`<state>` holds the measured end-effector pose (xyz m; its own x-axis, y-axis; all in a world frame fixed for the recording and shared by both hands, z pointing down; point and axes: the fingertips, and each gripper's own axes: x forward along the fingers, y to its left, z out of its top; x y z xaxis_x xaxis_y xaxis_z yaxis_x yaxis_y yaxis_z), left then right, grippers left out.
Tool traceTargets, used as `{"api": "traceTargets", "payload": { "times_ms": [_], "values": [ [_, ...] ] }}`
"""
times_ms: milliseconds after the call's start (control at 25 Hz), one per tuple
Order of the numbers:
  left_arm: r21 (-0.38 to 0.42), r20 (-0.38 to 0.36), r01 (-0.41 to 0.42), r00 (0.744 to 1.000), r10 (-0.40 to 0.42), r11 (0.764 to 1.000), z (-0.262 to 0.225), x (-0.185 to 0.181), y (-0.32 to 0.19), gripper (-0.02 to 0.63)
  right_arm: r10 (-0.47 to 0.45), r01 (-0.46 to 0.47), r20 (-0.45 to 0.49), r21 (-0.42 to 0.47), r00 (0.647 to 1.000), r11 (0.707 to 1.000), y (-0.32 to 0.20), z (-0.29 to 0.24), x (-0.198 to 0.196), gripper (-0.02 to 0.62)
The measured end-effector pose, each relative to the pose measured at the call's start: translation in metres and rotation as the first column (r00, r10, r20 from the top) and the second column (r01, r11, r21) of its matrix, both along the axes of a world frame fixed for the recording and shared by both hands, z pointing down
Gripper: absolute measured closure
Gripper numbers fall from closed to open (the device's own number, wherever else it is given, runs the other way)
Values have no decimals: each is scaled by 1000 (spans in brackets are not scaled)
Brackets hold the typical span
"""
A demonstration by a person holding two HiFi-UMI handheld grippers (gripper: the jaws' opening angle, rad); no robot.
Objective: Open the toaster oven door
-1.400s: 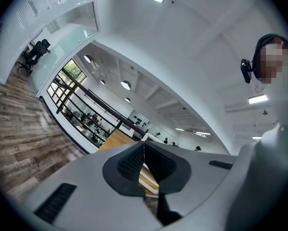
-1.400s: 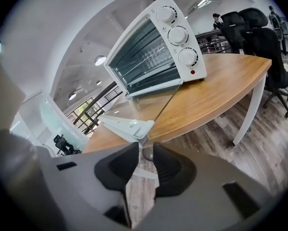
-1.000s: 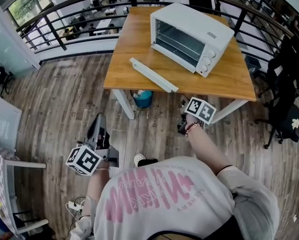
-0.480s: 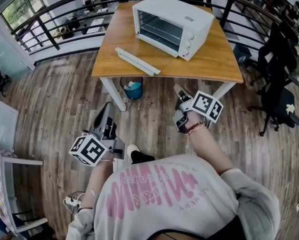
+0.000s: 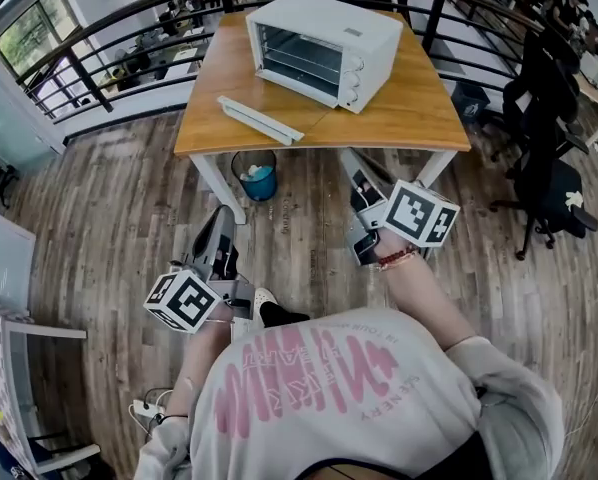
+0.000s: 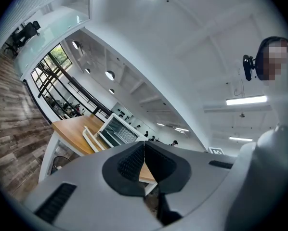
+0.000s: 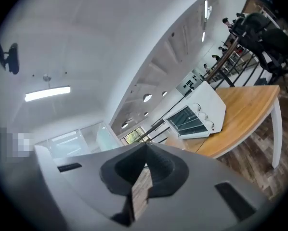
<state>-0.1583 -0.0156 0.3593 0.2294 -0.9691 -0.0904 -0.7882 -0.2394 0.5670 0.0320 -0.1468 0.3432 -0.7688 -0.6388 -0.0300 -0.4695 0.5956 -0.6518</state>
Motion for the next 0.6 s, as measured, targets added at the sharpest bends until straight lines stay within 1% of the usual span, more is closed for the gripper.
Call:
{"api": "traceTargets", "payload": {
  "times_ms": [80,160,600],
  "values": [
    [9,-1,-8,1000,8,1000,0,4,1,584,2,0,-39,49,999,999,6,-6,1,591],
    [18,-4,-14,1000,14,1000,-1,9,3,584,10,-5,-67,72,998,997,10,-7,4,591],
    [16,-13,-11,1000,12,1000,1,17,8,584,14,-8,-126,41,992,999,12,15,10,591]
  ]
}}
